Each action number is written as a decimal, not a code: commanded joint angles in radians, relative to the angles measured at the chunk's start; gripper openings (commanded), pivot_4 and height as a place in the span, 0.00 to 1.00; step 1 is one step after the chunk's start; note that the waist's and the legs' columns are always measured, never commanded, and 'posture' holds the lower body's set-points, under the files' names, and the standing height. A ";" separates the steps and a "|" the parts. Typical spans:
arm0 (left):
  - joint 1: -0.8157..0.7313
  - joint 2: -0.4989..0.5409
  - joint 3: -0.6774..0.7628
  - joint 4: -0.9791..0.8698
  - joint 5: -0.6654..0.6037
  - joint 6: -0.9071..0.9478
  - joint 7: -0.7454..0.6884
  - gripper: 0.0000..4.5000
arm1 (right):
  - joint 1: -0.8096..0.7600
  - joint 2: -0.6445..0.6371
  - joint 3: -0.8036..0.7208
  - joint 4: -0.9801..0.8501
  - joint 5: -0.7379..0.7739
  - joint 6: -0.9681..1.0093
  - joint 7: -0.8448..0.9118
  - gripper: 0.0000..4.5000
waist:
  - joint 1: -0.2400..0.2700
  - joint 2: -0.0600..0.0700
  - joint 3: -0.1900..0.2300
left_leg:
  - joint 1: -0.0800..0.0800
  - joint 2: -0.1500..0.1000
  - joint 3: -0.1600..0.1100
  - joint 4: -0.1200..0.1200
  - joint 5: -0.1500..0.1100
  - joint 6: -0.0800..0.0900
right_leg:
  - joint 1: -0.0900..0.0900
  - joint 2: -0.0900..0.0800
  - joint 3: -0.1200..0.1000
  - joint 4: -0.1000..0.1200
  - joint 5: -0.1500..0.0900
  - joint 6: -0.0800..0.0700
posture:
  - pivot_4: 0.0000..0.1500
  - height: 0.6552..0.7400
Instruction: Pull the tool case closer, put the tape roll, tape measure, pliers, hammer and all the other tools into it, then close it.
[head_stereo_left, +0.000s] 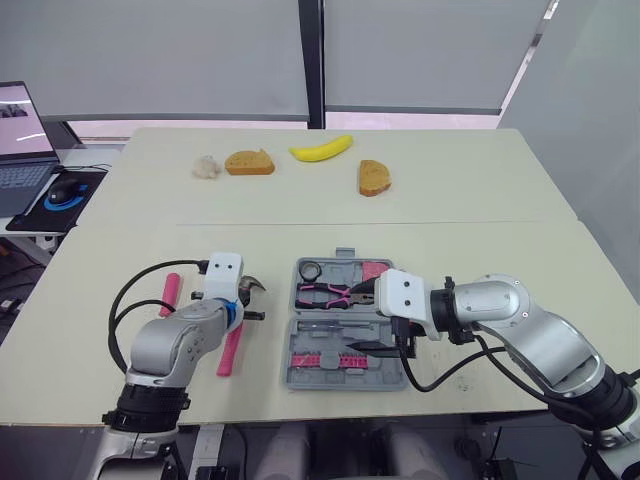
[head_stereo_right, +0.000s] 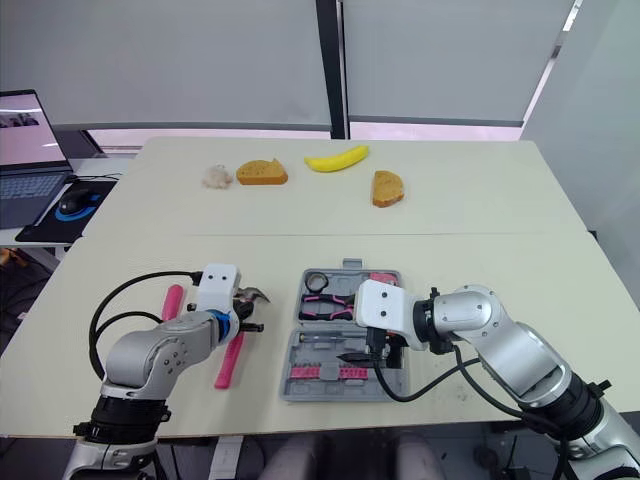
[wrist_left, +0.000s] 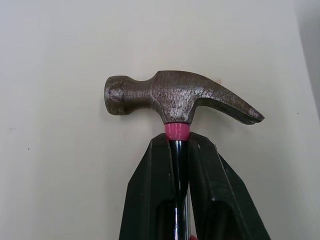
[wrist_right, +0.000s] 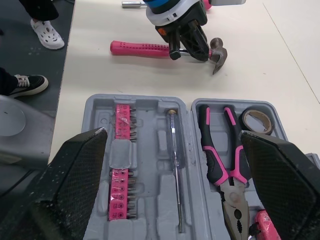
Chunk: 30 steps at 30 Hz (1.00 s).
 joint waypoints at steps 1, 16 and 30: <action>0.013 0.022 0.028 0.005 0.042 -0.074 -0.075 0.24 | -0.018 0.009 -0.012 -0.027 0.005 0.003 0.000 1.00 | -0.001 0.000 0.000 | 0.000 0.000 0.000 0.000 0.000 0.000 | 0.000 0.000 0.000 0.000 0.000 0.000 | 1.00 1.00; 0.279 0.045 0.197 -0.242 -0.015 -0.315 -0.391 1.00 | 0.010 0.071 -0.048 -0.059 0.038 -0.050 -0.023 1.00 | 0.000 0.000 0.000 | 0.000 0.000 -0.001 -0.001 -0.001 0.001 | 0.000 0.000 0.000 -0.002 0.000 0.000 | 1.00 1.00; 0.241 -0.053 0.074 -0.015 0.178 -0.471 -0.373 1.00 | -0.009 0.084 -0.041 -0.021 0.014 -0.062 -0.042 1.00 | 0.001 0.001 0.000 | 0.000 0.000 -0.002 -0.002 -0.001 0.002 | 0.000 0.000 -0.001 -0.003 0.000 -0.001 | 1.00 1.00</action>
